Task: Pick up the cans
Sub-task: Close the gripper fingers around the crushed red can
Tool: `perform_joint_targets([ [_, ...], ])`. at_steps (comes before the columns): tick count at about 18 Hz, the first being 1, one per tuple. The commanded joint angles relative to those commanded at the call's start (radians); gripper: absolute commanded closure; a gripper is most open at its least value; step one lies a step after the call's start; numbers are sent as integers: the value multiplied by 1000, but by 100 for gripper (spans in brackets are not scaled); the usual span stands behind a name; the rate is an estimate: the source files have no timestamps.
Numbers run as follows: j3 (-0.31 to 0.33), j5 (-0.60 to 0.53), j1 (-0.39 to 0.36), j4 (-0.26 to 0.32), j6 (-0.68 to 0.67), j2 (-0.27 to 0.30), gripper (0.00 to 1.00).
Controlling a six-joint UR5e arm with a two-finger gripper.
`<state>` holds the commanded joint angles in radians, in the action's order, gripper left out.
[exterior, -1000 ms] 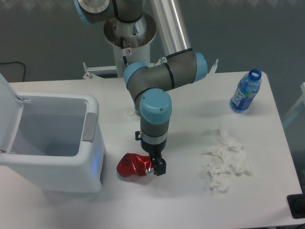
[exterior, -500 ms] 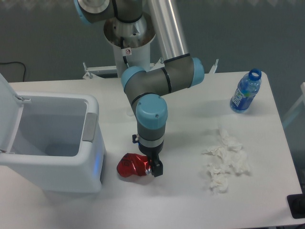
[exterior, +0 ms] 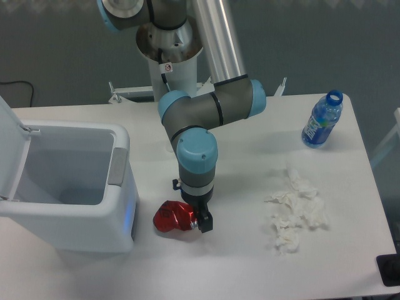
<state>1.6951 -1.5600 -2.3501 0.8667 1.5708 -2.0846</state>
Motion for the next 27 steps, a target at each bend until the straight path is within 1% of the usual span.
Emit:
perform_joint_targets([
  [2, -6, 0, 2, 0, -5, -9, 0],
  [11, -8, 0, 9, -2, -28, -18, 0],
  [23, -6, -2, 11, 0, -35, -20, 0],
  [27, -8, -5, 11, 0, -35, -20, 2],
])
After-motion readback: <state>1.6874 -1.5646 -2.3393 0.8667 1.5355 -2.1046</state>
